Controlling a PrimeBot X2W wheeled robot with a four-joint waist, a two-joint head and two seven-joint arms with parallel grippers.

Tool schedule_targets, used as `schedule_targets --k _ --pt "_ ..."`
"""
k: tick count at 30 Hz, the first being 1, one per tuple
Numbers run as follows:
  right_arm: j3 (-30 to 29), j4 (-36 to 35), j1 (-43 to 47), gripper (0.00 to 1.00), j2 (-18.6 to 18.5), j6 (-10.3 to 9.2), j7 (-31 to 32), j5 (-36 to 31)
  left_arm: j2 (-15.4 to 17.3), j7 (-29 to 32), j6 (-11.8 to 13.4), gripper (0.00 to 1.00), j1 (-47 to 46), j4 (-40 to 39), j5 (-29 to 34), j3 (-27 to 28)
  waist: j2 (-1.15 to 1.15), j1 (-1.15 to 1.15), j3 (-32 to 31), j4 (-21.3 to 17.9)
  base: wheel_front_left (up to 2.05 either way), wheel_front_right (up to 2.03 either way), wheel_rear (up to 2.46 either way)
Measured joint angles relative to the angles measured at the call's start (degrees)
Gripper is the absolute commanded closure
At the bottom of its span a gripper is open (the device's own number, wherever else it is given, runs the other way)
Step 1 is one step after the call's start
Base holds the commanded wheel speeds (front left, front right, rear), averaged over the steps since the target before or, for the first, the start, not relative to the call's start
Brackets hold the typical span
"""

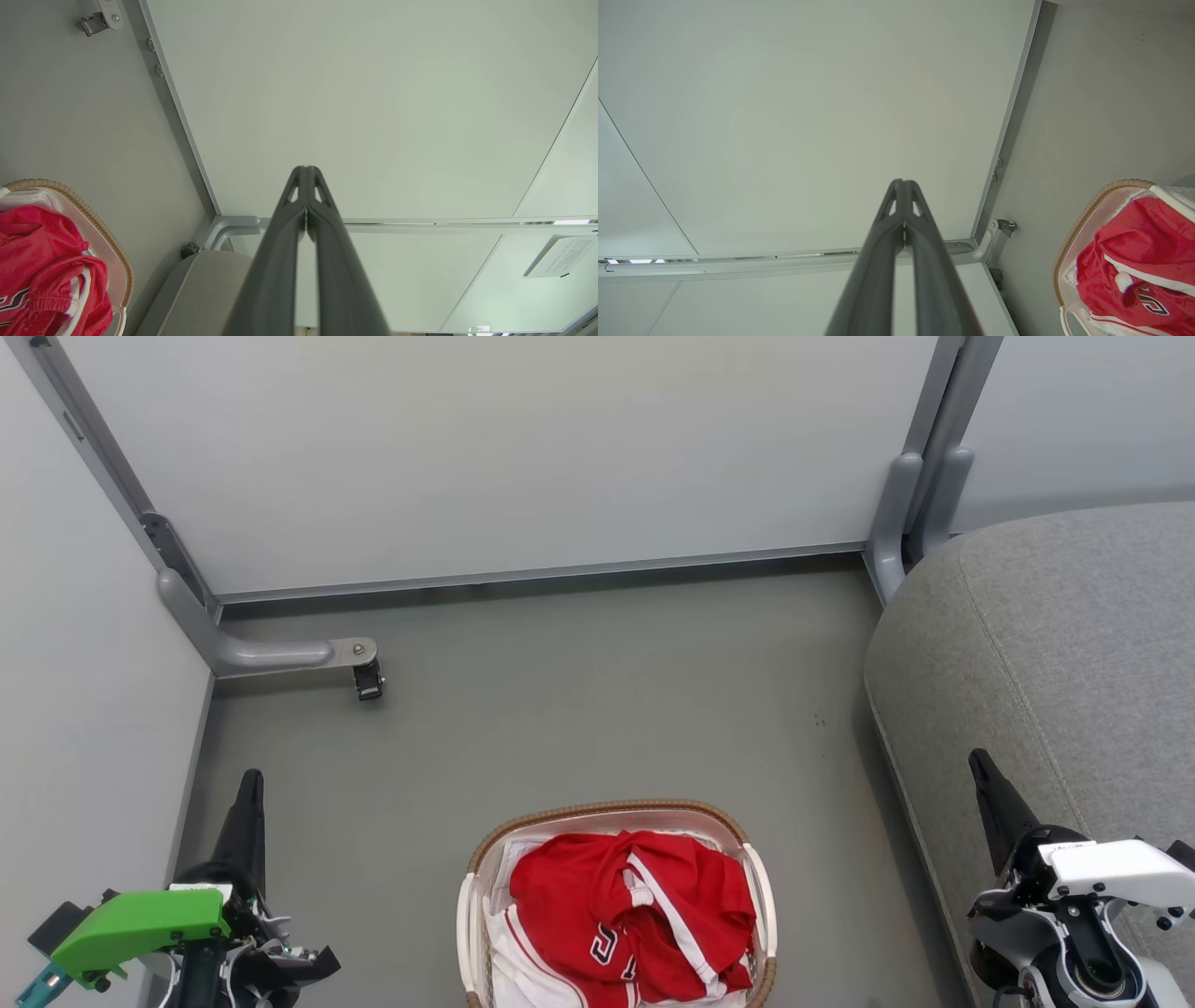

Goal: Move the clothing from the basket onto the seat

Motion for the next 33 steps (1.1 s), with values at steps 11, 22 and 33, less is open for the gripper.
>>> schedule_targets --k 11,22,33 --pt "0.0 0.0 0.0 1.00 0.0 0.00 0.0 0.0 0.0 0.0 0.0 1.00 0.0 0.0 0.0 0.0 0.00 0.00 0.0 0.0 0.00 0.00 0.00" --pt "0.0 0.0 0.0 0.00 0.0 0.00 0.0 0.0 0.0 0.0 0.0 0.00 0.0 0.0 0.0 0.0 0.00 0.00 0.0 0.0 0.00 0.00 0.00" --pt "1.6 2.1 1.3 0.00 0.0 -0.02 -1.8 -1.9 -0.2 -1.9 0.0 0.00 1.7 2.6 2.6 -1.5 0.00 0.00 0.1 0.0 0.00 0.00 0.00"
